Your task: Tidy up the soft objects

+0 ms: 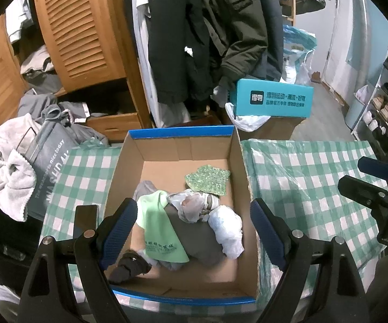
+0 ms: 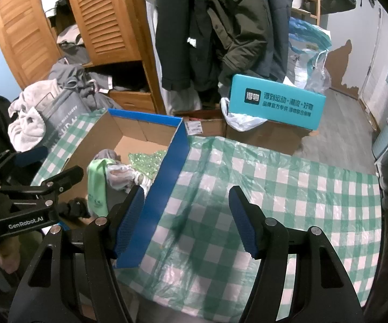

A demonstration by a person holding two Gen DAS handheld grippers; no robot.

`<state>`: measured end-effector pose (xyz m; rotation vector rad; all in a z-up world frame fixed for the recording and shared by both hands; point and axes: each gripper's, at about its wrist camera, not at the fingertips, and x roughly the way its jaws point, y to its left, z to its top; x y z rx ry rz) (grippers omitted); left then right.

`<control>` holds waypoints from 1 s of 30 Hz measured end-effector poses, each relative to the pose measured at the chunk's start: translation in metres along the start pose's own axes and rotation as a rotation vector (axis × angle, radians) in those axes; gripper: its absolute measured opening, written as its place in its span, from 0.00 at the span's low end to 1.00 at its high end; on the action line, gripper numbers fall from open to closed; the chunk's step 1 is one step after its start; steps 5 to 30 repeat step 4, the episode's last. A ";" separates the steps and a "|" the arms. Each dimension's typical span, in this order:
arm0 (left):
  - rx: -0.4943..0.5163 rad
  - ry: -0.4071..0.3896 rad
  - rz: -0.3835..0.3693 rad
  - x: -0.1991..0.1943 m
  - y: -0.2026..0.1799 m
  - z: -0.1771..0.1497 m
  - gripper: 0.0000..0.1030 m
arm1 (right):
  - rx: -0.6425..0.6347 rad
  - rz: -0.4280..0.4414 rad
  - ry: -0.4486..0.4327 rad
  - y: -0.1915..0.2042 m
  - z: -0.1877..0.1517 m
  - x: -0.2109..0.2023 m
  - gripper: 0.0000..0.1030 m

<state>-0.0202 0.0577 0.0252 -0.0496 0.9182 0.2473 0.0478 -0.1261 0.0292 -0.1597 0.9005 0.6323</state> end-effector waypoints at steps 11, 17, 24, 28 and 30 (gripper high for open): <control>0.000 0.003 -0.005 0.001 -0.001 0.000 0.85 | -0.001 0.000 0.000 0.000 -0.001 0.000 0.63; 0.000 0.003 -0.005 0.001 -0.001 0.000 0.85 | -0.001 0.000 0.000 0.000 -0.001 0.000 0.63; 0.000 0.003 -0.005 0.001 -0.001 0.000 0.85 | -0.001 0.000 0.000 0.000 -0.001 0.000 0.63; 0.000 0.003 -0.005 0.001 -0.001 0.000 0.85 | -0.001 0.000 0.000 0.000 -0.001 0.000 0.63; 0.000 0.003 -0.005 0.001 -0.001 0.000 0.85 | -0.001 0.000 0.000 0.000 -0.001 0.000 0.63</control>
